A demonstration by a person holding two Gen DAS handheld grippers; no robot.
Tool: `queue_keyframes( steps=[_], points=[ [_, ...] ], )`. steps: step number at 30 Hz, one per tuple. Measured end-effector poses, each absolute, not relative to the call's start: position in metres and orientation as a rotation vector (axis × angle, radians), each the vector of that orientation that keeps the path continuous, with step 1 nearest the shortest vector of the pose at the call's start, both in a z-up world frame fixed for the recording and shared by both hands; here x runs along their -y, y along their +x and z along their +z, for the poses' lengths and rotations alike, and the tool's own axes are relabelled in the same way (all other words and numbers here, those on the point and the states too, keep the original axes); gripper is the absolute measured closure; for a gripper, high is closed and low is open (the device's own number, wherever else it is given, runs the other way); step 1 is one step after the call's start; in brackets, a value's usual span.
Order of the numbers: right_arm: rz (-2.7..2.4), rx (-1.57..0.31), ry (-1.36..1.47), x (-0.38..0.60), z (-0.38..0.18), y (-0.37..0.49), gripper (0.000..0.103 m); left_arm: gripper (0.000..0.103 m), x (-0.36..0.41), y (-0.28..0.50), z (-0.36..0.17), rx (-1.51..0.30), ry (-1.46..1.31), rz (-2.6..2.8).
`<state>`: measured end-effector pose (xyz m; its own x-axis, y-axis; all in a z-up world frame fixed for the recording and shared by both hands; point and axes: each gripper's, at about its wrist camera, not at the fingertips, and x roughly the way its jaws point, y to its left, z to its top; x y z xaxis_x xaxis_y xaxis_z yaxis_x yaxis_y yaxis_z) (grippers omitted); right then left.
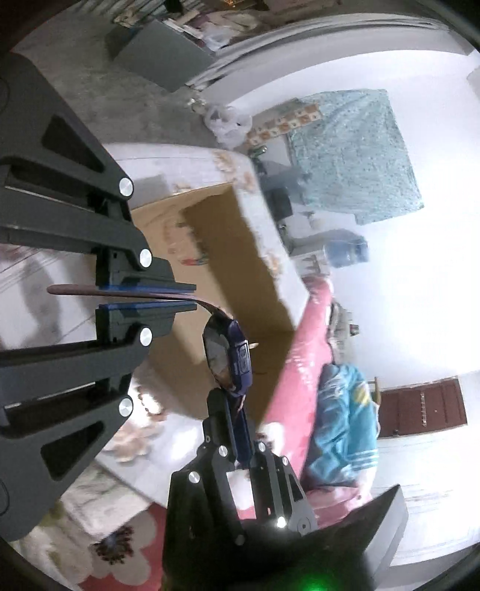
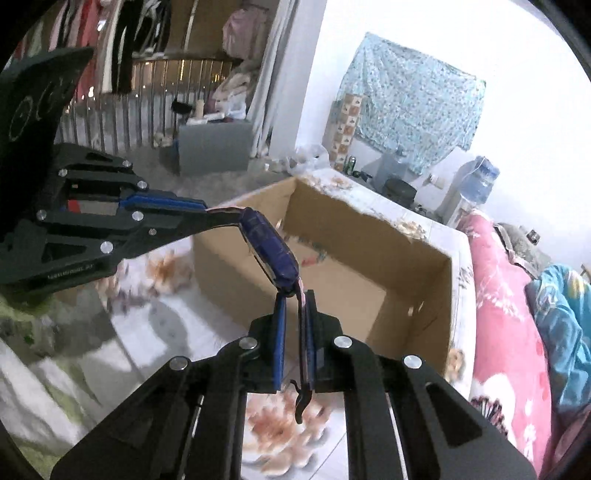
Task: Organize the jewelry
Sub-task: 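Carry the smartwatch into the box with both tools and release it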
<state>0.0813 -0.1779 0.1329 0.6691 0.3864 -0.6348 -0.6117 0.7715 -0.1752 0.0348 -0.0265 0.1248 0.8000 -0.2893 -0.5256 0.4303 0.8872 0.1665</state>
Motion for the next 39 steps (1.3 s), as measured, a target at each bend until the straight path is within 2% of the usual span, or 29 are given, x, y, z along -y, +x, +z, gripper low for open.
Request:
queue_keyframes(
  steps=[3, 7, 13, 18, 23, 27, 30, 32, 34, 39],
  points=[
    [0.625, -0.733, -0.311, 0.183, 0.144, 0.133, 0.094, 0.1, 0.031, 0.085, 0.14, -0.578, 0.257, -0.421],
    [0.645, -0.952, -0.239, 0.181, 0.127, 0.206, 0.099, 0.1, 0.029, 0.165, 0.129, -0.8, 0.162, -0.455],
    [0.625, -1.196, -0.255, 0.174, 0.074, 0.29, 0.099, 0.1, 0.037, 0.259, 0.074, -1.112, 0.115, -0.457],
    [0.617, -1.34, -0.317, 0.168, 0.036, 0.331, 0.098, 0.1, 0.04, 0.291, 0.027, -1.301, 0.1, -0.45],
    [0.579, -1.373, -0.382, 0.161, 0.018, 0.355, 0.092, 0.1, 0.04, 0.312, 0.003, -1.404, 0.076, -0.423],
    [0.53, -1.335, -0.402, 0.164, 0.019, 0.368, 0.074, 0.099, 0.04, 0.318, -0.001, -1.399, 0.076, -0.394],
    [0.506, -1.272, -0.417, 0.166, 0.031, 0.369, 0.057, 0.084, 0.039, 0.318, -0.003, -1.409, 0.049, -0.402],
    [0.483, -1.234, -0.429, 0.168, 0.039, 0.369, 0.056, 0.08, 0.038, 0.323, -0.004, -1.411, 0.042, -0.396],
    [0.477, -1.205, -0.413, 0.173, 0.045, 0.373, 0.056, 0.071, 0.038, 0.322, -0.003, -1.399, 0.052, -0.389],
    [0.482, -1.196, -0.376, 0.183, 0.047, 0.376, 0.056, 0.069, 0.039, 0.327, -0.004, -1.422, 0.032, -0.403]
  ],
)
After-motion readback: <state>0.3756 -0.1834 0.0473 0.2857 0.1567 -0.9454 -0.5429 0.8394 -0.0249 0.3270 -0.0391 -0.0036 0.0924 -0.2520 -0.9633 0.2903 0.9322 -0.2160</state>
